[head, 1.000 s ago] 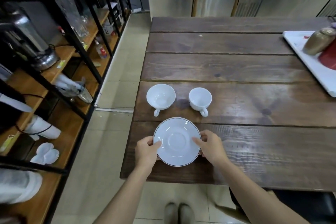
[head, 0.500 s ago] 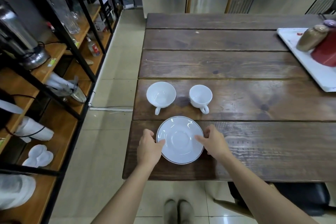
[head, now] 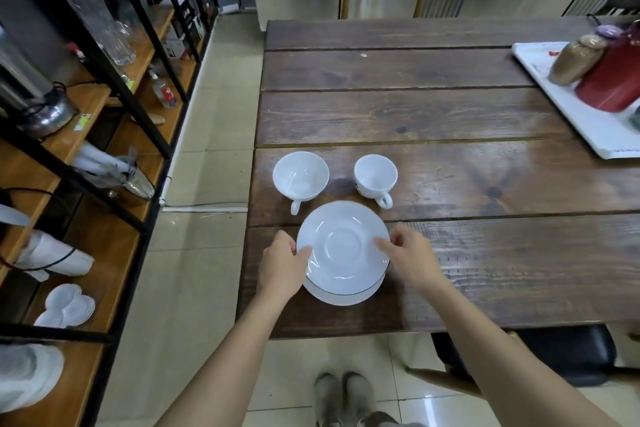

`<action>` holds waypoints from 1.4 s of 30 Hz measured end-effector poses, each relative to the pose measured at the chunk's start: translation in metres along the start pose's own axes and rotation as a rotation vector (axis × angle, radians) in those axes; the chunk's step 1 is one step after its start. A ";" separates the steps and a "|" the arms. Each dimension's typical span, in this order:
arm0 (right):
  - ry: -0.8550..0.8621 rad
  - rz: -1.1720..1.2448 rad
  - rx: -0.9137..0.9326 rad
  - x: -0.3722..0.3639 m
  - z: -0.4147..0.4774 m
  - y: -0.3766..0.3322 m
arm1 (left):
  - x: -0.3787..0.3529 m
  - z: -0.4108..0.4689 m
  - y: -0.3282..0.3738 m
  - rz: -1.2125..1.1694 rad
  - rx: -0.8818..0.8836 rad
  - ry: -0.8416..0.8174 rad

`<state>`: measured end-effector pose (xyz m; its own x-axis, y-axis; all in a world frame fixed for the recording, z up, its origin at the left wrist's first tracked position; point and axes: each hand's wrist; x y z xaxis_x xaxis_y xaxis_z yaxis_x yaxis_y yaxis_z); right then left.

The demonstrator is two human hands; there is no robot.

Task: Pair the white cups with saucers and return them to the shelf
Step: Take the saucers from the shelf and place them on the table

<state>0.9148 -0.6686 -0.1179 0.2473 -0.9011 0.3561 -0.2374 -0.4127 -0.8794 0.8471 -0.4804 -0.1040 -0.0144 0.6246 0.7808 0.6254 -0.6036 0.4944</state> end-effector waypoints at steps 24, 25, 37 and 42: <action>0.244 0.117 0.011 0.146 0.027 0.067 | -0.098 -0.015 0.131 -0.102 -0.083 -0.197; 0.231 0.090 0.012 0.148 0.030 0.071 | -0.101 -0.015 0.133 -0.076 -0.074 -0.200; 0.119 -0.071 -0.058 0.160 0.048 0.088 | -0.118 -0.011 0.146 -0.009 0.024 -0.168; 0.090 -0.181 -0.055 0.162 0.050 0.090 | -0.124 -0.013 0.145 -0.018 0.056 -0.154</action>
<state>0.9802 -0.8449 -0.1554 0.2066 -0.8186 0.5360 -0.2478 -0.5737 -0.7807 0.9296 -0.6516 -0.1243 0.0913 0.7061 0.7022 0.6686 -0.5661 0.4822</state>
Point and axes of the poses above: each hand's wrist, its own z-axis towards the middle knuckle, its own x-axis out of the back of the hand, y = z × x, and after that the axes turned 13 degrees about z, right-handed
